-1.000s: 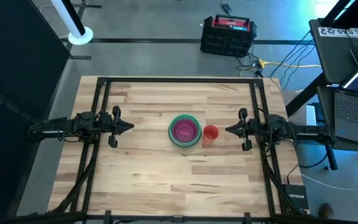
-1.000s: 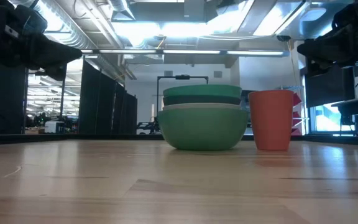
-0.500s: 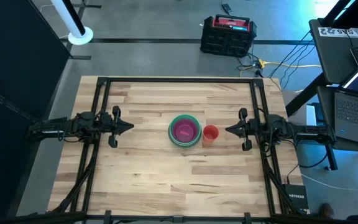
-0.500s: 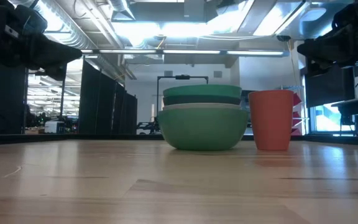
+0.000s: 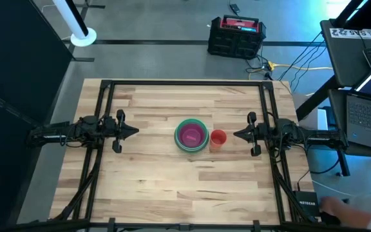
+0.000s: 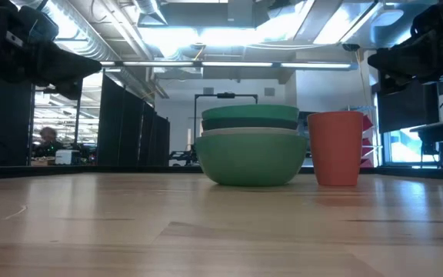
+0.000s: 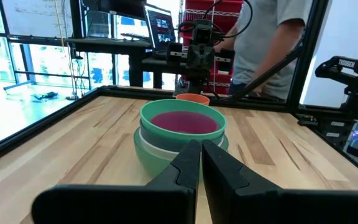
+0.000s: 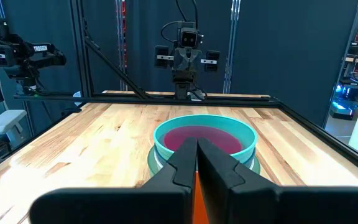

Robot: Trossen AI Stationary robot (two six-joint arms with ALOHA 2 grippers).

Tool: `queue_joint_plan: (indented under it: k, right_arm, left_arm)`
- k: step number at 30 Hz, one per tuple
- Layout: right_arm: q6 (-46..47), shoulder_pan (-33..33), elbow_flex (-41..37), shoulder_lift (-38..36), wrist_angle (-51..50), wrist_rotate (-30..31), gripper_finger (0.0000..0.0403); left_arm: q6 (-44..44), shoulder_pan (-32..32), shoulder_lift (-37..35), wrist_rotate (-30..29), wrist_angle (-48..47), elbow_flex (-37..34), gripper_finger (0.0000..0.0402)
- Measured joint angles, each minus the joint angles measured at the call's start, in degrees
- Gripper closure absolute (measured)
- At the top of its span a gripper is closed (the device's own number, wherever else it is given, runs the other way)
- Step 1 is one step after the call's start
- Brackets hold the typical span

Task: Nest bowls inside each other
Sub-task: Return to Home Position

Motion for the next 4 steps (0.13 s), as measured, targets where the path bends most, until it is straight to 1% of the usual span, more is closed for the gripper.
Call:
queue_joint_plan:
  k: [4]
  right_arm:
    - [0.0, 0.0, 0.0, 0.0, 0.0, 0.0, 0.0402]
  left_arm:
    - [0.0, 0.0, 0.0, 0.0, 0.0, 0.0, 0.0402]
